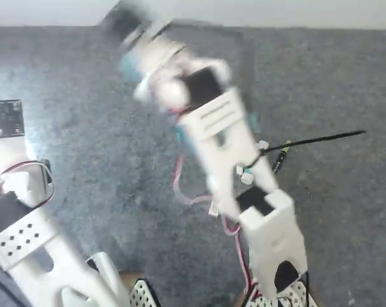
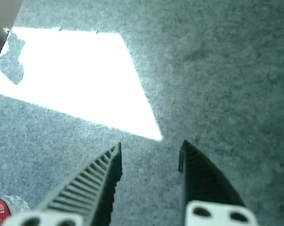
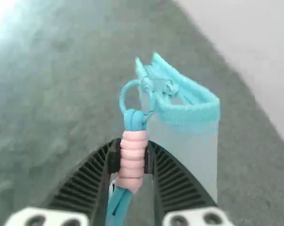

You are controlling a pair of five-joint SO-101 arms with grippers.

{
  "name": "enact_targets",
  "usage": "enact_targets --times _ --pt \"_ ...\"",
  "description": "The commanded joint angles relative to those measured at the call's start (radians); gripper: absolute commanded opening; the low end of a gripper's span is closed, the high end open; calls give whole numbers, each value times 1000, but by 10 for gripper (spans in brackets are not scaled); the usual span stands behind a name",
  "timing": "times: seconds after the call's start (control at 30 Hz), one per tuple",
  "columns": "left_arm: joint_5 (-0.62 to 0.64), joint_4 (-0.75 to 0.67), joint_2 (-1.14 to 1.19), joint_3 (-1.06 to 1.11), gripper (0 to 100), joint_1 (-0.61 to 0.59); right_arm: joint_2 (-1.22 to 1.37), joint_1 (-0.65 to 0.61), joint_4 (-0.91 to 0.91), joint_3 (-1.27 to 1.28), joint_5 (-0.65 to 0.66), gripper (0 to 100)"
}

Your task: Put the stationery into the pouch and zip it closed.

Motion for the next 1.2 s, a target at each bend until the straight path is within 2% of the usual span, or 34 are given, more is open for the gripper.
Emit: enact_targets --times 0.0,0.07,0.17,0.23,0.37,0.5,0.6,0.77,0.9,1.0,1.07,1.17 --pt "-25 -23 -26 -4 195 -11 -99 -62 168 38 117 7" --pt "-34 -64 -25 12 195 -37 -220 -53 168 184 201 7" --pt "-48 -132 -25 53 195 -77 -452 -53 166 591 448 7" --pt "-86 -160 -25 74 195 -95 -604 -51 151 861 549 7" --pt "-104 -163 -26 84 194 -72 -869 31 22 1200 557 7" --pt "-130 -54 -34 77 194 35 -1024 154 -151 1341 358 8" --pt "-129 37 -34 79 195 130 -1052 191 -237 1415 196 8" --pt "-129 121 -34 77 196 273 -1053 197 -305 1444 107 8" --pt "-123 127 -64 68 206 377 -1053 193 -334 1450 -38 8" --pt "-81 169 -192 42 246 470 -1064 193 -340 1442 -164 8" --pt "-55 244 -319 7 260 557 -1064 189 -363 1441 -250 8" --pt "28 316 -523 -36 261 686 -1066 156 -410 1447 -321 8"
